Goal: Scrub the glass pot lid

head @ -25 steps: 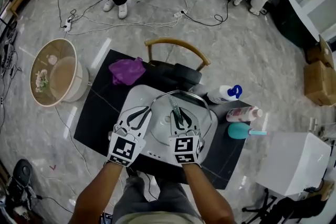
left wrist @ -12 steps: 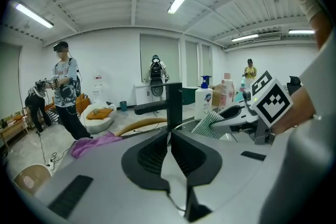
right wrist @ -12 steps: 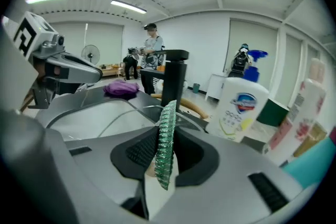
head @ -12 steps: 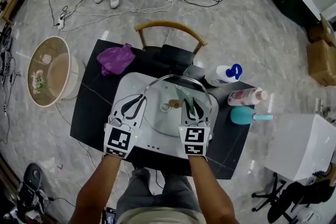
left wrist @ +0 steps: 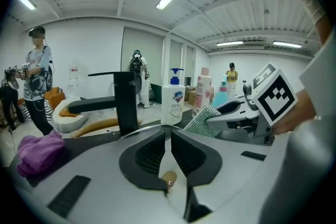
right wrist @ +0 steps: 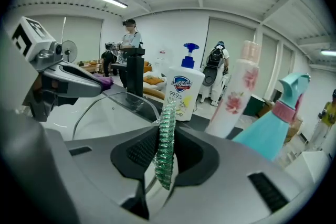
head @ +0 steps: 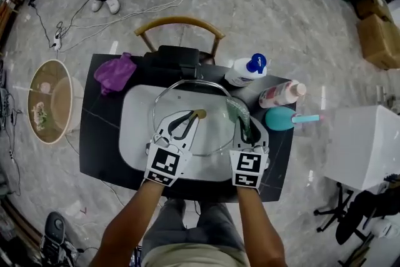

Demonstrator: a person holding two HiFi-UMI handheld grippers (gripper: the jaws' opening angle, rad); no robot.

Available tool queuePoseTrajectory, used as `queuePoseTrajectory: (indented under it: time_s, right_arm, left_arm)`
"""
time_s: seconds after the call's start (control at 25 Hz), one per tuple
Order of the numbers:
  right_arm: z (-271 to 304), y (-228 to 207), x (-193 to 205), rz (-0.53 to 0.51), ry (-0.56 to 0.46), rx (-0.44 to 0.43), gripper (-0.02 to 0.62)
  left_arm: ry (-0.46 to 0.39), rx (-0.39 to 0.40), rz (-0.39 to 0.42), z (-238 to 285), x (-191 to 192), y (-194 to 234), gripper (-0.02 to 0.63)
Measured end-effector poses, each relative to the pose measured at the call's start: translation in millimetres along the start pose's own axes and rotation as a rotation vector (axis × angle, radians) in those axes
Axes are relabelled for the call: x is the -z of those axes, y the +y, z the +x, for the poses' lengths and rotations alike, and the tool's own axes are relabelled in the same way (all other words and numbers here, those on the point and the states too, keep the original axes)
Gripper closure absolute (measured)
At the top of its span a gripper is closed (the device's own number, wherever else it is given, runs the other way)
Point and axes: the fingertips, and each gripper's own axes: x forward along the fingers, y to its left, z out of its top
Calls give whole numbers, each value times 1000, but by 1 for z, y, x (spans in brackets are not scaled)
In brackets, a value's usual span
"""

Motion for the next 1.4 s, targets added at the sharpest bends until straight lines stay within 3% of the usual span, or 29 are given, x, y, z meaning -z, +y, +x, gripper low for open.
queuePoseTrajectory:
  time_s: [0.16,0.36,0.64,1.12,1.4]
  right_arm:
    - [-4,-2,4,1,4,8,506]
    - [1,13,1,-6,-1,7,508]
    - [19,74,-9,-33,2,-82,508]
    - [41,217,-40,-92,-28,-294,508]
    - [40,229,-42,-106,-28,-303,508]
  left_arm:
    - [2,39,3,10,-1,-15,571]
    - [14,23,-3,2,8,-3,571]
    - [36,-49,-47,-36,33,42,571]
    - [58,-203,-115,-118,68,108,571]
    - [66,-239,-132,-137,76,120,571]
